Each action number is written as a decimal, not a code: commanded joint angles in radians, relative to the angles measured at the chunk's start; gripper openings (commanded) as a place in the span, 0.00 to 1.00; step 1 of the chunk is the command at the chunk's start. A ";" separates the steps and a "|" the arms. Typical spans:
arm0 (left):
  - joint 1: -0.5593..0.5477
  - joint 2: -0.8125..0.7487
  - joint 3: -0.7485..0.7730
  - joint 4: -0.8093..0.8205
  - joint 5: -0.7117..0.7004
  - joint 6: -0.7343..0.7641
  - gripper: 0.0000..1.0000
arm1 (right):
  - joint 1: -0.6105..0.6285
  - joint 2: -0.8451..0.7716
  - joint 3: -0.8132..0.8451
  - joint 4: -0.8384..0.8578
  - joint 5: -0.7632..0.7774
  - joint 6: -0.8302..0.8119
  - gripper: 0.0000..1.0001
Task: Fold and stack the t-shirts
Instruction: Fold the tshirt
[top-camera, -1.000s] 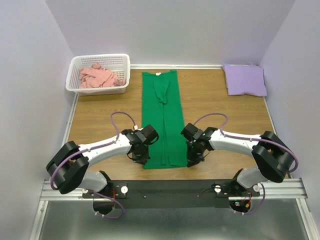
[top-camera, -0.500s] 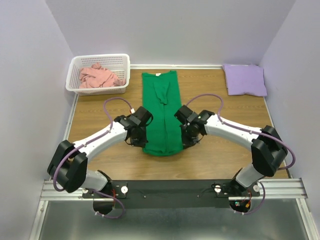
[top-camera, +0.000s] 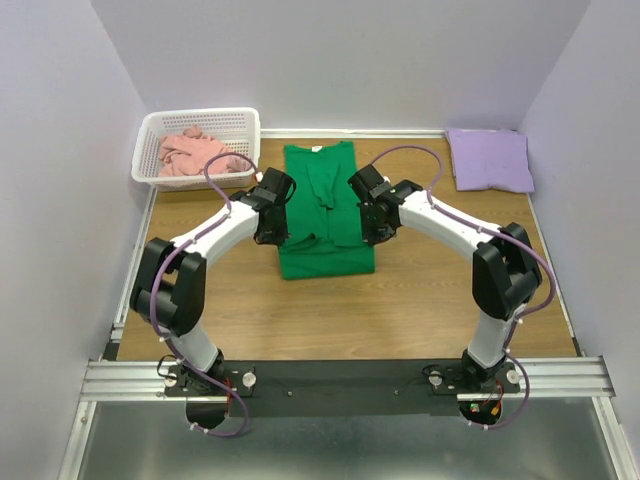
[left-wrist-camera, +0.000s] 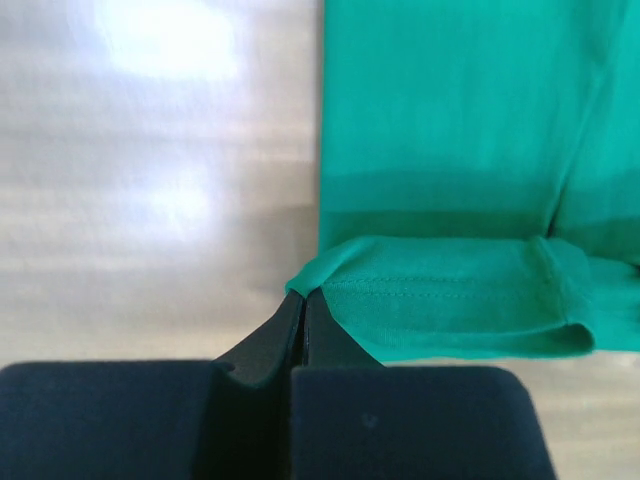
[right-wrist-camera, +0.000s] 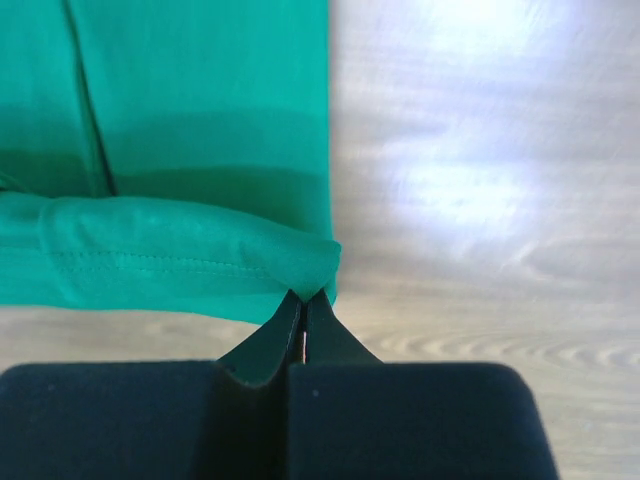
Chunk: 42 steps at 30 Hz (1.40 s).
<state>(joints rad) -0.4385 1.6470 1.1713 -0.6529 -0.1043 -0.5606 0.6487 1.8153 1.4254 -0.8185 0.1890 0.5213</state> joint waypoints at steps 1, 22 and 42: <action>0.029 0.068 0.073 0.055 -0.081 0.062 0.00 | -0.049 0.056 0.070 0.031 0.079 -0.070 0.01; 0.032 0.166 0.105 0.199 -0.090 0.128 0.00 | -0.069 0.141 0.053 0.222 0.020 -0.155 0.01; 0.020 -0.045 0.074 0.171 -0.092 0.038 0.86 | -0.044 0.041 0.040 0.243 -0.016 -0.127 0.51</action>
<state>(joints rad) -0.4126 1.7596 1.2530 -0.4652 -0.1848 -0.4595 0.5850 1.9415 1.4651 -0.5938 0.1959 0.3687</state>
